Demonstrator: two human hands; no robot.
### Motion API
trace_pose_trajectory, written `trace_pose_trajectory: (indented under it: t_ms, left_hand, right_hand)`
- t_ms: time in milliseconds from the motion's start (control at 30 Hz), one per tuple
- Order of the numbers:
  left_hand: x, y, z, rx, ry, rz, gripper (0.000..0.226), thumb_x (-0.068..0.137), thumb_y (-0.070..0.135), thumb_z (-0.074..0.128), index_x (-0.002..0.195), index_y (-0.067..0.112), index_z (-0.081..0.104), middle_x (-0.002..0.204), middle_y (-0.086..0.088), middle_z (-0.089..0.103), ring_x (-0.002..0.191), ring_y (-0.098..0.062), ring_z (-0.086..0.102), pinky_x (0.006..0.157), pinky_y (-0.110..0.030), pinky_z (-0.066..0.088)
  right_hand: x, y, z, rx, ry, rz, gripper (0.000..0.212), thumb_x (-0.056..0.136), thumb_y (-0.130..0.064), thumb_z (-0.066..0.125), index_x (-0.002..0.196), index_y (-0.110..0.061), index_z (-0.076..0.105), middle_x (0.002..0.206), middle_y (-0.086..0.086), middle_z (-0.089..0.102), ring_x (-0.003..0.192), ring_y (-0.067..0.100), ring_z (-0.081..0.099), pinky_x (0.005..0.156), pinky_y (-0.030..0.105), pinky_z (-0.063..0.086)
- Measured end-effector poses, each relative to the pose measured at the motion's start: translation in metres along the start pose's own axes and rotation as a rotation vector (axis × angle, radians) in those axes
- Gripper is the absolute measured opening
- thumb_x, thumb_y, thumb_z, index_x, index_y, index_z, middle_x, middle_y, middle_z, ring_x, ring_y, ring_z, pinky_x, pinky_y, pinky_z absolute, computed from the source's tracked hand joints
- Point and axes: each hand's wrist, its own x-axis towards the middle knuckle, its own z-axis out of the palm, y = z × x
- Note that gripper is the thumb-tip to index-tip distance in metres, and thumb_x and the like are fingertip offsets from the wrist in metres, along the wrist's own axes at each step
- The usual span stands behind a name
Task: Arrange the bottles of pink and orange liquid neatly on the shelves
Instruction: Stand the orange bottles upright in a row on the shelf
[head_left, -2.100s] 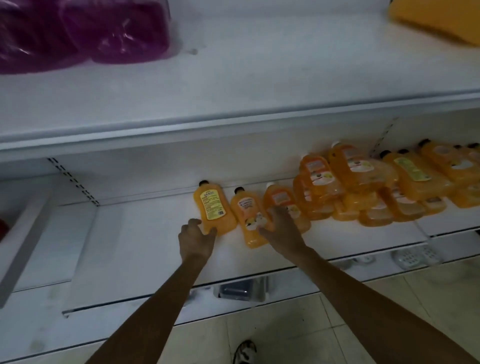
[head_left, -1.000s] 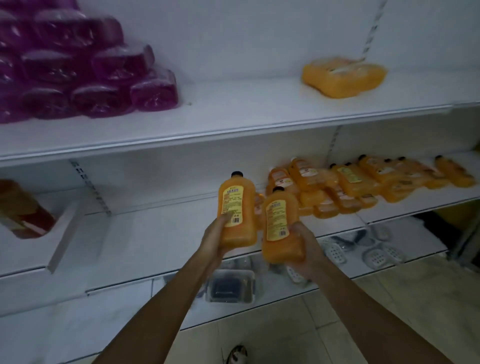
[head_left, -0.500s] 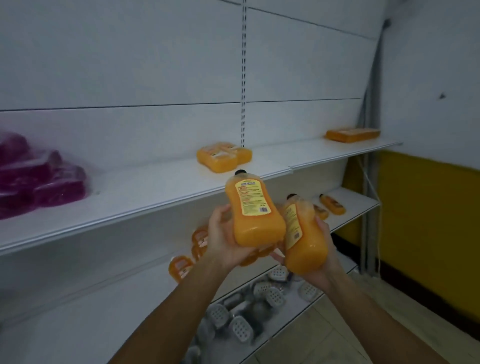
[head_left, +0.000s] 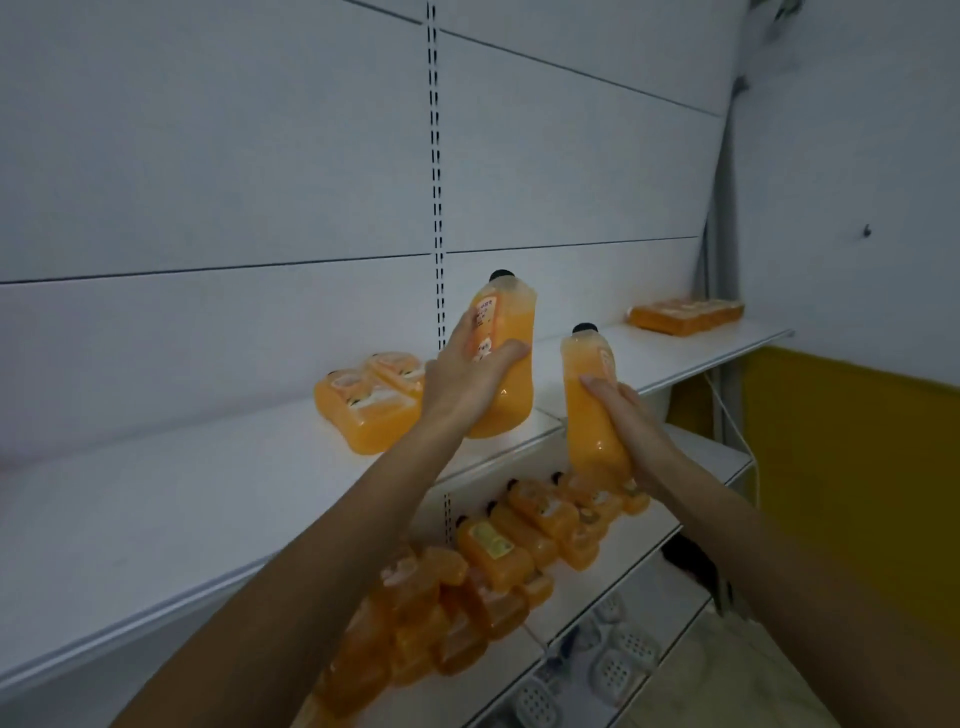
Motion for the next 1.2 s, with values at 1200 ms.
trace_pose_trajectory:
  t_ms: [1200]
  left_hand:
    - [0.099,-0.067,0.006,1.388,0.311,-0.557,0.090,0.067,0.089,0.022,0.142,0.040,0.021,0.152,-0.009,0.023,0.137,-0.044,0.019,0.098,-0.077,0.016]
  right_hand:
    - [0.297,-0.009,0.070,-0.981,-0.603,-0.220,0.108,0.066,-0.081,0.053,0.150,-0.026,0.013,0.155,0.009,0.025,0.137,0.036,0.030,0.109,0.051,0.031]
